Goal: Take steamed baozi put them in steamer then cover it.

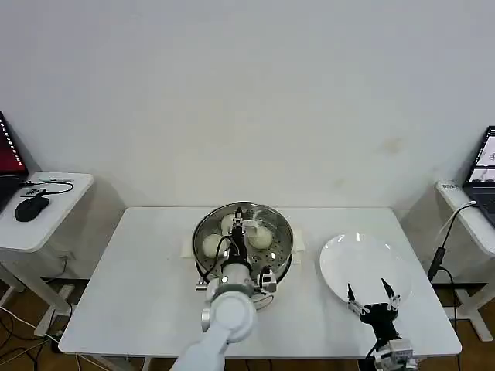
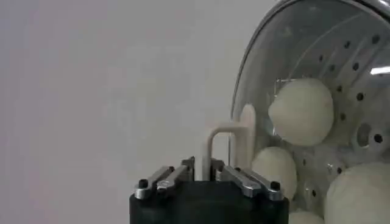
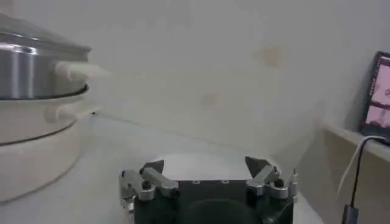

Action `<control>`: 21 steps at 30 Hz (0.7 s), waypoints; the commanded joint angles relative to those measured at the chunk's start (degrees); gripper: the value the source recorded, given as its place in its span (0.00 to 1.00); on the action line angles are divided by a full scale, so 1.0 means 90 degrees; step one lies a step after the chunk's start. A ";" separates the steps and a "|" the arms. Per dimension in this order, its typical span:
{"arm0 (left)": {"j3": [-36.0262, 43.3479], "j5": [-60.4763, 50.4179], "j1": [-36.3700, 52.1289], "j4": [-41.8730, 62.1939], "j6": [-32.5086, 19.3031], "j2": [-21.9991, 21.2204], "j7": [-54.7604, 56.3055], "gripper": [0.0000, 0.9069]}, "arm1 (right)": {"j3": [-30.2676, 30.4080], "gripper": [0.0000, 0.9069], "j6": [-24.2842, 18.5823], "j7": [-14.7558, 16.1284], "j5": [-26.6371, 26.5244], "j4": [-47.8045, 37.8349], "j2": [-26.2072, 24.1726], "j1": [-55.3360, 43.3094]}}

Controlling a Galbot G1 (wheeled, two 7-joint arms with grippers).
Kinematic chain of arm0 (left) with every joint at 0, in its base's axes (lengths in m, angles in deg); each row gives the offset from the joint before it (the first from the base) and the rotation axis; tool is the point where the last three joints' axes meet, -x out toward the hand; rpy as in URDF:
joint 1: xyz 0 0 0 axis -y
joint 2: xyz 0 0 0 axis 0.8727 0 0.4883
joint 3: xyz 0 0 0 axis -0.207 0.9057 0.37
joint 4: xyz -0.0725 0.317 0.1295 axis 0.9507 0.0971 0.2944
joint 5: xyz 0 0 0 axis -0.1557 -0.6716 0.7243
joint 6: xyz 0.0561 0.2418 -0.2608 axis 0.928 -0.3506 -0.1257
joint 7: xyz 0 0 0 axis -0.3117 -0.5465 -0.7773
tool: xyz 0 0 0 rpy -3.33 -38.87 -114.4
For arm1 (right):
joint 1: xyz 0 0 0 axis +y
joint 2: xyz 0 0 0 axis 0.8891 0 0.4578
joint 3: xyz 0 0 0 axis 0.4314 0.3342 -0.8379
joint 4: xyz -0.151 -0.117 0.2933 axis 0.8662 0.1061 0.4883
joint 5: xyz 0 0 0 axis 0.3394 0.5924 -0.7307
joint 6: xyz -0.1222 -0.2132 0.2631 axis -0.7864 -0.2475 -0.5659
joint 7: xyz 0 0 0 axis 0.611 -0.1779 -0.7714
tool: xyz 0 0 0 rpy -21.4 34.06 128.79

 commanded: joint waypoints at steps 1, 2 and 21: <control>0.0027 0.0174 -0.0066 -0.0437 0.0000 0.0205 -0.0002 1.00 | 0.0006 1.00 -0.0015 -0.0004 0.0053 -0.0007 0.0026 0.0021; 0.0037 0.0212 -0.0087 -0.0502 0.0002 0.0276 -0.0007 1.00 | 0.0008 1.00 -0.0018 -0.0003 0.0056 -0.0002 0.0031 0.0030; -0.0009 0.0935 -0.0851 -0.1798 -0.0066 0.1042 0.0267 1.00 | -0.0013 1.00 -0.0192 -0.0043 0.0072 -0.0045 0.0017 0.0128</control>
